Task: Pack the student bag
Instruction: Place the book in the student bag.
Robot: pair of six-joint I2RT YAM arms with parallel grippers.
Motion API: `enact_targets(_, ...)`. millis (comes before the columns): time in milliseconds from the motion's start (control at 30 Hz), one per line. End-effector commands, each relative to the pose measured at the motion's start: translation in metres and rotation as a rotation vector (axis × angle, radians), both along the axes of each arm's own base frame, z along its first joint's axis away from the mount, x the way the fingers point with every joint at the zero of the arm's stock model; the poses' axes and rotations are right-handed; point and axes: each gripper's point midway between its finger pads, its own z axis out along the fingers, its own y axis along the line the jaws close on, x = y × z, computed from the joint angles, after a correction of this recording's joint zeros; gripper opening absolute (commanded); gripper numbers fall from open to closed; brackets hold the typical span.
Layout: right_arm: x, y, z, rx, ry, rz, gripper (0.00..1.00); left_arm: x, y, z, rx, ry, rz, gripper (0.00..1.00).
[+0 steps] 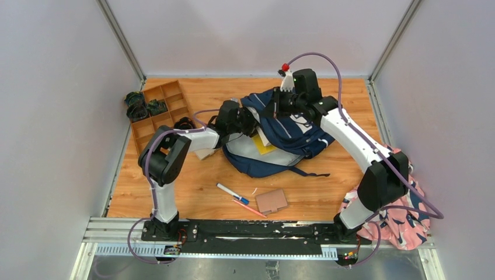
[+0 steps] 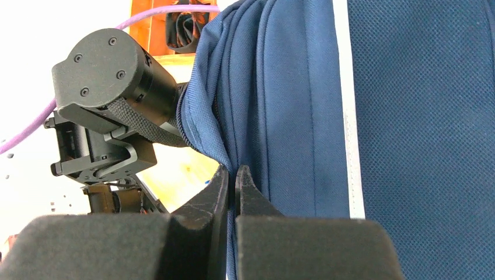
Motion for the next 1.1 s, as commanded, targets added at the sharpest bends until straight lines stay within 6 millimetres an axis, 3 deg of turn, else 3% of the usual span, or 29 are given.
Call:
enact_targets(0, 0.004, -0.015, 0.021, 0.044, -0.06, -0.045, 0.0, 0.001, -0.009, 0.02, -0.047, -0.042, -0.015, 0.63)
enact_targets(67, 0.006, -0.022, 0.014, 0.034, -0.048, -0.067, 0.0, -0.002, -0.003, 0.017, 0.008, -0.049, -0.011, 0.74)
enact_targets(167, 0.011, -0.031, 0.006, 0.03, -0.03, -0.094, 0.0, -0.006, 0.005, 0.013, 0.068, -0.048, -0.011, 0.83)
enact_targets(467, 0.022, -0.054, -0.008, 0.037, -0.004, -0.154, 0.0, -0.029, 0.024, 0.018, 0.223, -0.069, -0.085, 0.9)
enact_targets(567, 0.024, -0.055, -0.01, 0.042, -0.002, -0.153, 0.0, -0.033, 0.033, 0.022, 0.307, -0.08, -0.108, 0.95)
enact_targets(800, 0.023, -0.059, -0.015, 0.017, -0.014, -0.157, 0.0, -0.047, 0.05, 0.039, 0.386, -0.12, -0.127, 0.97)
enact_targets(900, 0.026, -0.078, -0.025, -0.088, -0.043, -0.22, 0.0, -0.054, 0.068, 0.056, 0.427, -0.173, -0.099, 0.96)
enact_targets(1067, 0.052, -0.136, -0.043, -0.354, -0.157, -0.453, 0.0, -0.067, 0.096, 0.083, 0.536, -0.263, -0.099, 0.96)
